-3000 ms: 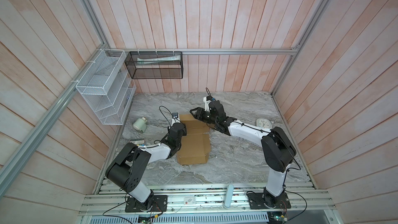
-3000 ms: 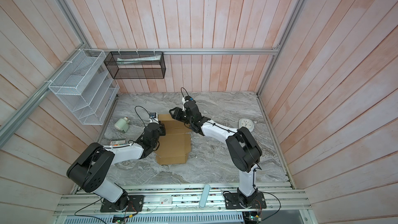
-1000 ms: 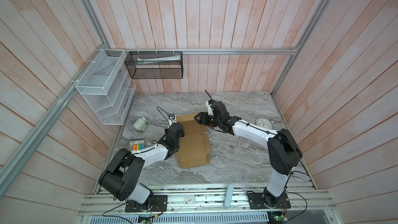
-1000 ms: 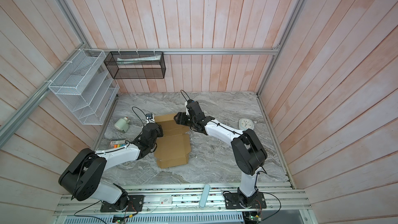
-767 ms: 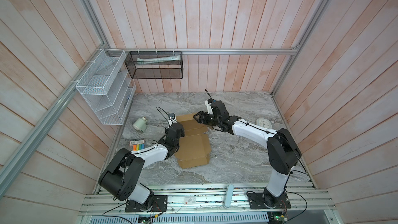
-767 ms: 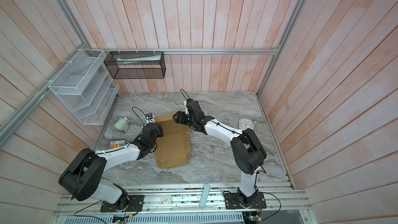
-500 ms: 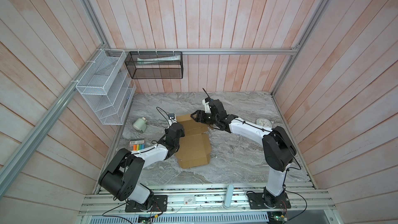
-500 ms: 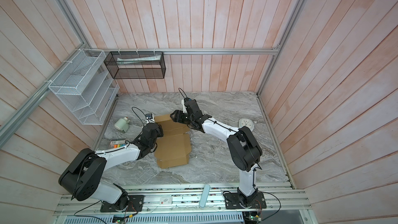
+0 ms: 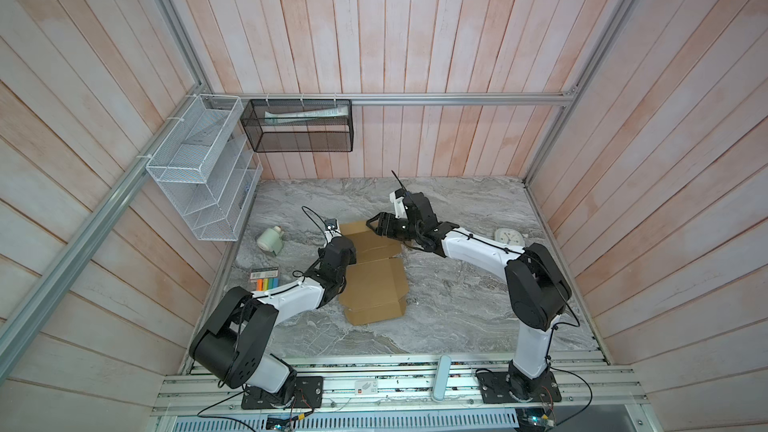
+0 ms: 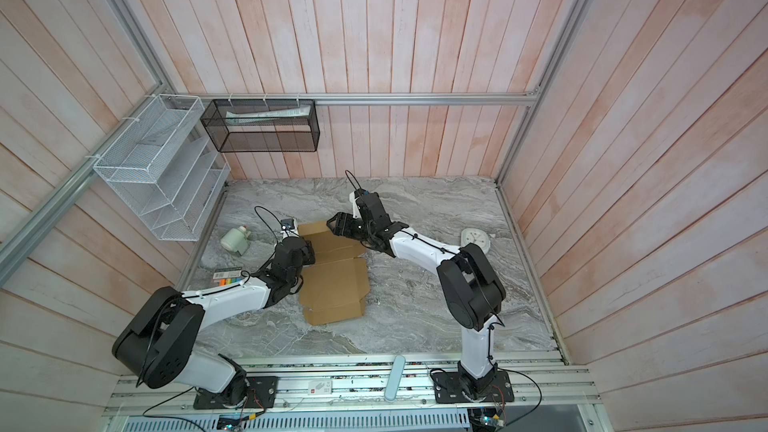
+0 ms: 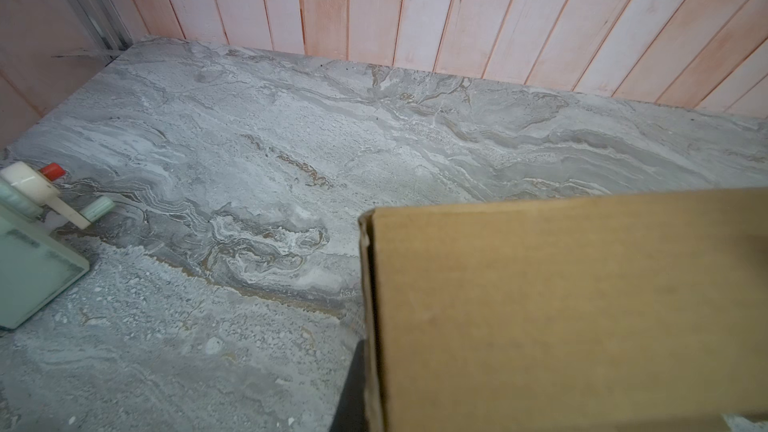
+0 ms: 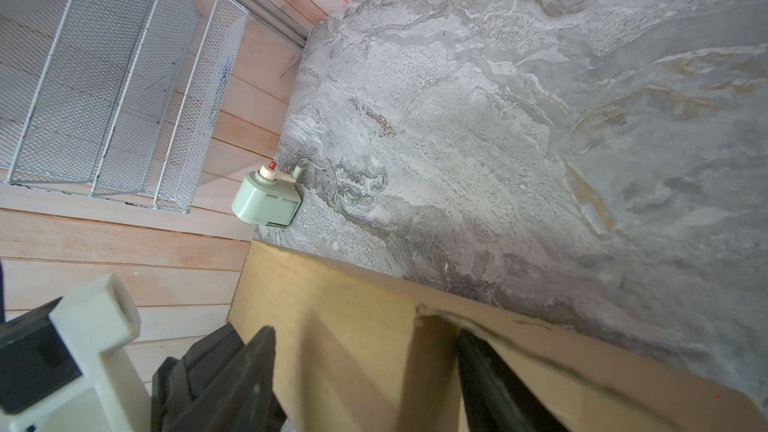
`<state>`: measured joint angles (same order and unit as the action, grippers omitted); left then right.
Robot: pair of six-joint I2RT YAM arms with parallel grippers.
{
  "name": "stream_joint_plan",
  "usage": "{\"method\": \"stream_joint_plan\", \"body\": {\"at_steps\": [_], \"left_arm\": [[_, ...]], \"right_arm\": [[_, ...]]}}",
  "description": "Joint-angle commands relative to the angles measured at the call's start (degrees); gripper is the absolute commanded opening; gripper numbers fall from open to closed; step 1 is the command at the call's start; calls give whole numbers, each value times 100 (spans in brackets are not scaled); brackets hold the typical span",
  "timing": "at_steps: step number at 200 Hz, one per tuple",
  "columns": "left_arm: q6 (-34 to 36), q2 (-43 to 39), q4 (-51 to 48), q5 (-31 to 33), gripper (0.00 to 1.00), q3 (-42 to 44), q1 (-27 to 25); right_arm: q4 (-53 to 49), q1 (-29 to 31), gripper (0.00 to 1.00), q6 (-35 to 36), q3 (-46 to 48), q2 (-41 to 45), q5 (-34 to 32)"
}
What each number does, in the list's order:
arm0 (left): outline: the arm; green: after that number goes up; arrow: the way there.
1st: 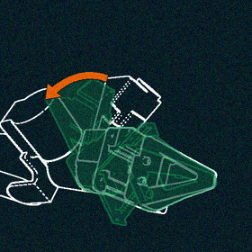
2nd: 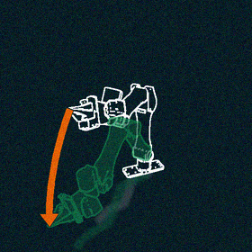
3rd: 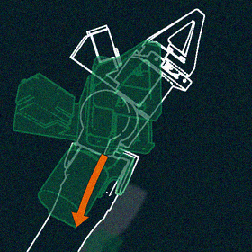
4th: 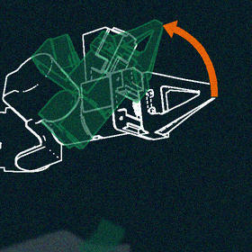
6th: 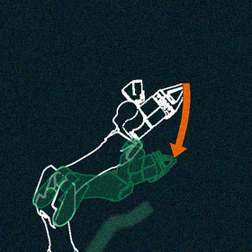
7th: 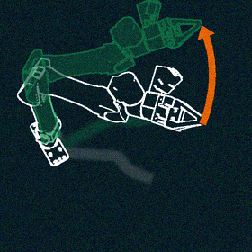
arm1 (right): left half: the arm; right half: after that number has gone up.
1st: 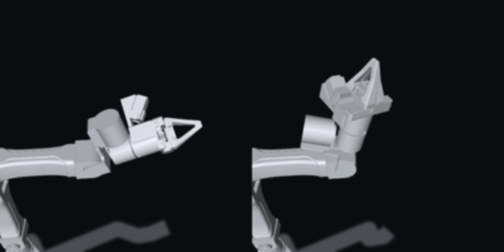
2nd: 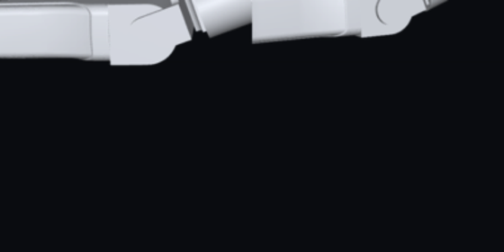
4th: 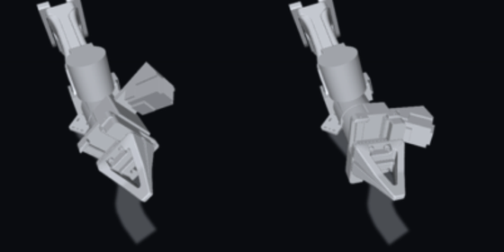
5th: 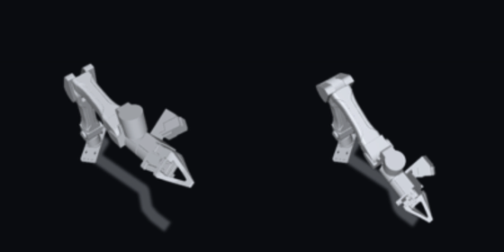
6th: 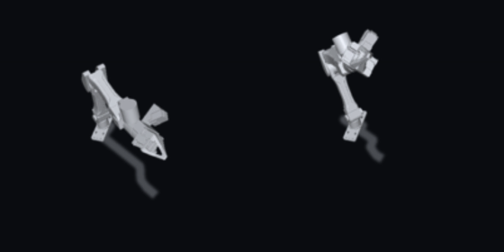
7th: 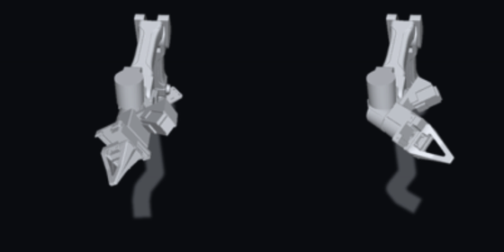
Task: Fold the paper box
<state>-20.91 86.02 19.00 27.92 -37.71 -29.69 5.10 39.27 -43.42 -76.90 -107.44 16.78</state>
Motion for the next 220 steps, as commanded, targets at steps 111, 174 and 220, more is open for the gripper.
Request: {"method": "stream_joint_plan", "body": {"at_steps": [111, 174, 220], "left_arm": [[-335, 56, -1288, -644, 0, -735, 235], [-223, -76, -1626, -832, 0, -878, 350], [-242, -118, -1711, -832, 0, -895, 359]], "right_arm": [[-32, 367, 74, 419, 1616, 1549, -1168], [951, 304, 74, -103, 2216, 1155, -1188], [1002, 207, 74, -173, 2215, 851, -1098]]}}
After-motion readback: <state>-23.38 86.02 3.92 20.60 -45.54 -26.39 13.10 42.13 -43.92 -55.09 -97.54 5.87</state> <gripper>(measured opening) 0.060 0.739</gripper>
